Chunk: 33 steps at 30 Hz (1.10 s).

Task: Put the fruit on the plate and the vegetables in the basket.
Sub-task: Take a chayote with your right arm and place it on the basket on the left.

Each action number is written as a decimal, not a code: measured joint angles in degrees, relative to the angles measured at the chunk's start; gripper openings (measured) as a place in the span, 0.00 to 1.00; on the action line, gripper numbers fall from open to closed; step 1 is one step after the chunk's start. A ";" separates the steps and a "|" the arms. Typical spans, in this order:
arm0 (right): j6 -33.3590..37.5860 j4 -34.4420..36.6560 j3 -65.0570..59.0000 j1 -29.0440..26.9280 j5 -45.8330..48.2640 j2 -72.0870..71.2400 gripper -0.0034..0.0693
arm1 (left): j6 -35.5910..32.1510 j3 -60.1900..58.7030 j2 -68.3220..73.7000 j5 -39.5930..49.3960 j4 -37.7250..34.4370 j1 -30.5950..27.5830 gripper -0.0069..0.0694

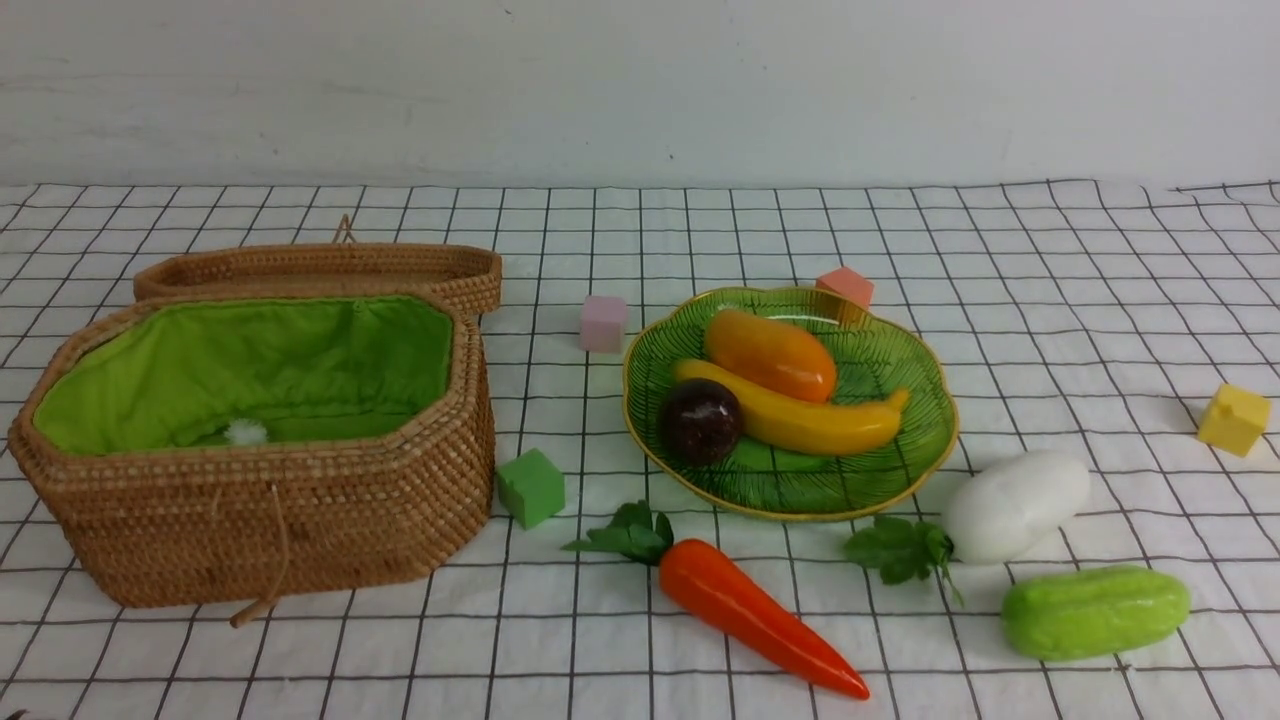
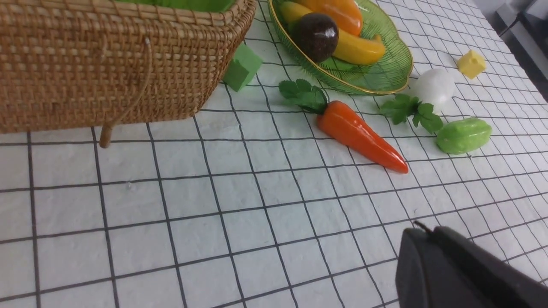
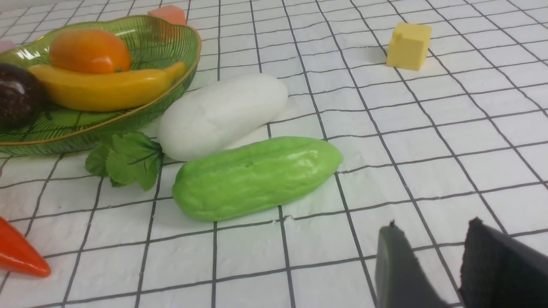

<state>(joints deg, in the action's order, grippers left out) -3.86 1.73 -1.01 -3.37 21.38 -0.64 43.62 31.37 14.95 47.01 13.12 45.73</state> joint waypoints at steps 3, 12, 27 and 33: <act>0.00 0.00 0.00 0.00 0.00 0.00 0.38 | 0.00 0.00 0.00 -0.69 0.19 0.00 0.07; 0.00 0.00 0.00 0.00 0.00 0.00 0.38 | -2.02 -0.33 0.00 -10.30 7.70 -0.39 0.07; 0.00 0.00 0.00 0.00 0.00 0.00 0.38 | -39.11 -13.37 -3.46 -34.25 -15.42 -40.14 0.08; 0.00 0.00 0.00 0.00 0.00 0.00 0.38 | -33.81 -27.78 -12.92 -32.82 -12.00 -43.33 0.08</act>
<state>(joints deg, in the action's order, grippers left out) -3.86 1.73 -1.01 -3.37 21.38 -0.64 9.81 3.58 2.03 14.19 1.12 2.40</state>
